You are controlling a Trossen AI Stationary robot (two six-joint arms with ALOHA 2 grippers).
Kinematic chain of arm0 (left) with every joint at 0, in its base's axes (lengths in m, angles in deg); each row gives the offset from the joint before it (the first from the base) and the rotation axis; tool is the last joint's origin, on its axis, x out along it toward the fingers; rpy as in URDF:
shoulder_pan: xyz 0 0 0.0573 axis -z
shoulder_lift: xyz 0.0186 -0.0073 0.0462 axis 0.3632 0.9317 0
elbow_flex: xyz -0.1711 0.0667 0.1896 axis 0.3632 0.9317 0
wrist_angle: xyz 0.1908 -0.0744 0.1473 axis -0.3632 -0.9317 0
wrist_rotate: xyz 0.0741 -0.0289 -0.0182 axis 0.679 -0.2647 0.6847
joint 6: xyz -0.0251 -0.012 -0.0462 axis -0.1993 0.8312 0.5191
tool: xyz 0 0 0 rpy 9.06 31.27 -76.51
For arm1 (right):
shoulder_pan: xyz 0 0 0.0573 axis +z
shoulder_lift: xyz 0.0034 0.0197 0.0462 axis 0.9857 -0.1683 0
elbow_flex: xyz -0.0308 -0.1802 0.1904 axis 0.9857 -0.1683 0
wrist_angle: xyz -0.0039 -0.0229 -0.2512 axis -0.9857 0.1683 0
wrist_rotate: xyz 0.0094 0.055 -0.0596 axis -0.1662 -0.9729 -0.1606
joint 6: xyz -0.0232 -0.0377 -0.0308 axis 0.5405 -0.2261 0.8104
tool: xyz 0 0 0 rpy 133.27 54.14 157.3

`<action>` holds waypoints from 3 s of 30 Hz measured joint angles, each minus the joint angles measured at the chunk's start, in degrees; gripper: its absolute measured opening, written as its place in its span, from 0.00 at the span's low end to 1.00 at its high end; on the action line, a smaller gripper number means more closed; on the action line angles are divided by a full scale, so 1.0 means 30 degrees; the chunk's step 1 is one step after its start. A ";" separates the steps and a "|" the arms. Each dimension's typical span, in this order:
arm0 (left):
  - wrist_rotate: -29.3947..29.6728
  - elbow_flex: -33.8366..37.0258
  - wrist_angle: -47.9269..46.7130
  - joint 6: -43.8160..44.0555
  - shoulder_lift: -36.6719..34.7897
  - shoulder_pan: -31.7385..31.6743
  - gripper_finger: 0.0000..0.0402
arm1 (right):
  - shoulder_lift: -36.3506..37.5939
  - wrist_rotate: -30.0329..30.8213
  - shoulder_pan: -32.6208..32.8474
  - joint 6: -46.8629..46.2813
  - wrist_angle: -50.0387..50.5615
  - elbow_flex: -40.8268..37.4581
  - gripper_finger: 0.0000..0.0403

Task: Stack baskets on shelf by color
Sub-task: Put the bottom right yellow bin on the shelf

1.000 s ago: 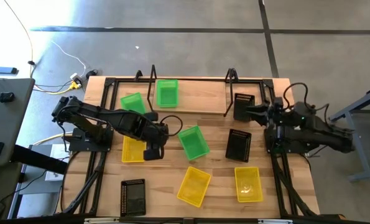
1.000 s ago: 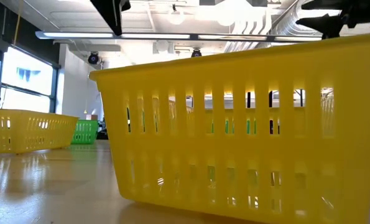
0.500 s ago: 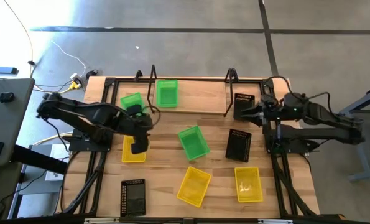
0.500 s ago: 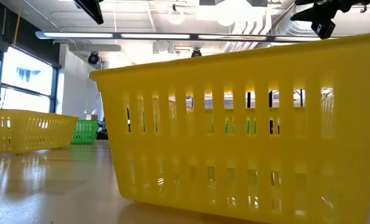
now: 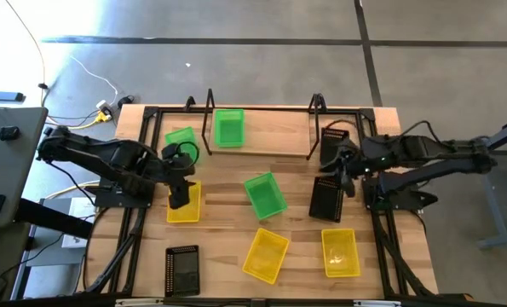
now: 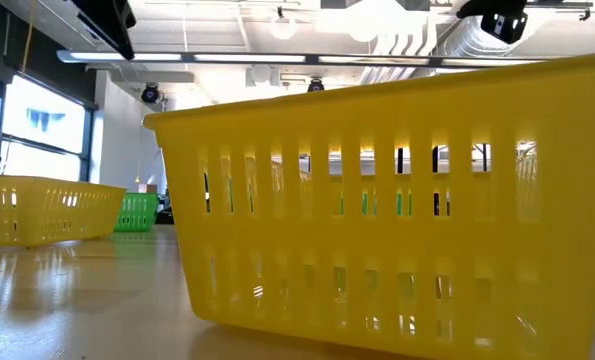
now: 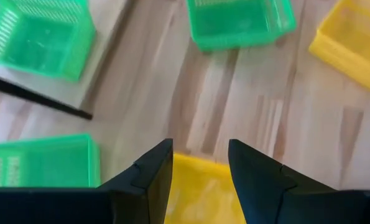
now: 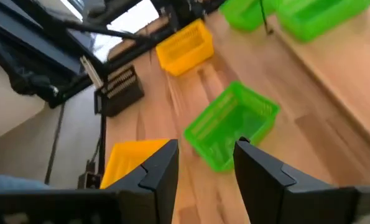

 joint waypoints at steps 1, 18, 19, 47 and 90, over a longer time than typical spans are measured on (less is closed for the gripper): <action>-0.0091 0.0178 0.0431 -0.0005 -0.0145 0.0000 0.36 | -0.0390 0.0127 0.0372 -0.0294 0.0159 0.0170 0.35; -0.2562 0.1668 0.1624 -0.0364 -0.0719 0.0000 0.36 | -0.4859 0.0520 0.6659 -0.7749 0.0739 0.0827 0.35; -0.2576 0.1719 0.1616 -0.0357 -0.0719 0.0000 0.36 | -0.5047 0.0518 0.7020 -0.8323 0.0710 0.0829 0.35; -0.3069 0.1737 0.1627 -0.0576 -0.0712 0.0007 0.36 | -1.1062 0.3316 1.2888 -1.3875 0.3529 0.5803 0.35; -0.2715 0.1737 0.1627 -0.0074 -0.0712 0.0007 0.36 | -2.1432 -0.0505 1.6897 -0.7309 0.7883 0.8877 0.35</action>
